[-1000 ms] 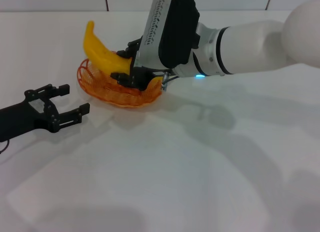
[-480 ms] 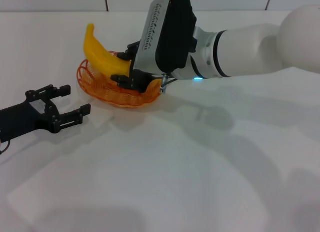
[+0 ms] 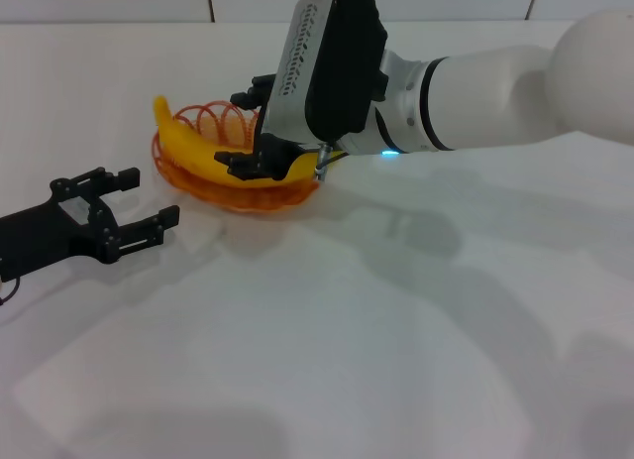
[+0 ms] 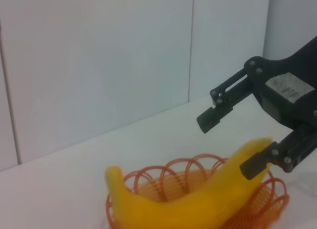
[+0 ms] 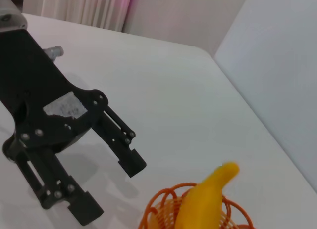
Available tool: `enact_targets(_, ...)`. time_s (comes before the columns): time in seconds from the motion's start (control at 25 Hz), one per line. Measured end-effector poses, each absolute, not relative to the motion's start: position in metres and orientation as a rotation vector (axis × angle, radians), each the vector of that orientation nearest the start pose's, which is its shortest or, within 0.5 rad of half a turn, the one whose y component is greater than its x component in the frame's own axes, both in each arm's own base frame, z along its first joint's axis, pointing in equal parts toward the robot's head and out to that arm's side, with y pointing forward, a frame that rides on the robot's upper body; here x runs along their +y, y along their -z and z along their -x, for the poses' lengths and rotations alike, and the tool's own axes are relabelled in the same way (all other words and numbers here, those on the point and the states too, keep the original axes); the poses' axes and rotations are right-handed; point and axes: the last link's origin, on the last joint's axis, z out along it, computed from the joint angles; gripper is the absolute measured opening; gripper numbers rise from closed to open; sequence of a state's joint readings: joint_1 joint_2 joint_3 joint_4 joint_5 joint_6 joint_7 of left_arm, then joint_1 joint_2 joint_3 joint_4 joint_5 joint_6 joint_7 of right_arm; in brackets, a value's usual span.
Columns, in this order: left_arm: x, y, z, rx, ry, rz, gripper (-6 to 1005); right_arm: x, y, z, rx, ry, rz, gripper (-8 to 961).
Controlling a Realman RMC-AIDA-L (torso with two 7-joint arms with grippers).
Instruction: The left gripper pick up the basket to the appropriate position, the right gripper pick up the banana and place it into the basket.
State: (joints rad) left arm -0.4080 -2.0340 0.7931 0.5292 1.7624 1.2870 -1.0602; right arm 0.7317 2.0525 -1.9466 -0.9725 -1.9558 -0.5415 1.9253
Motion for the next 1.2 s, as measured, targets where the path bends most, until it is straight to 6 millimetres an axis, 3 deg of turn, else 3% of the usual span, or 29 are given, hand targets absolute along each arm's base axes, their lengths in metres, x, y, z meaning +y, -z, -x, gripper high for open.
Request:
enact_targets(0.12, 0.323, -0.002, 0.322, -0.514, 0.541, 2.461, 784, 0.387, 0.117, -0.108, -0.062, -0.076, 2.66, 693)
enact_targets(0.76, 0.32, -0.002, 0.325, -0.525, 0.539, 2.456, 784, 0.36, 0.079, -0.114, -0.018, -0.264, 2.759, 686)
enact_targets(0.96, 0.32, -0.003, 0.325, -0.526, 0.54, 2.453, 783, 0.358, 0.057, -0.129, 0.011, -0.393, 2.807, 682)
enact_targets(1.2, 0.32, -0.003, 0.325, -0.525, 0.541, 2.452, 783, 0.366, 0.037, -0.161, 0.127, -0.459, 2.789, 681)
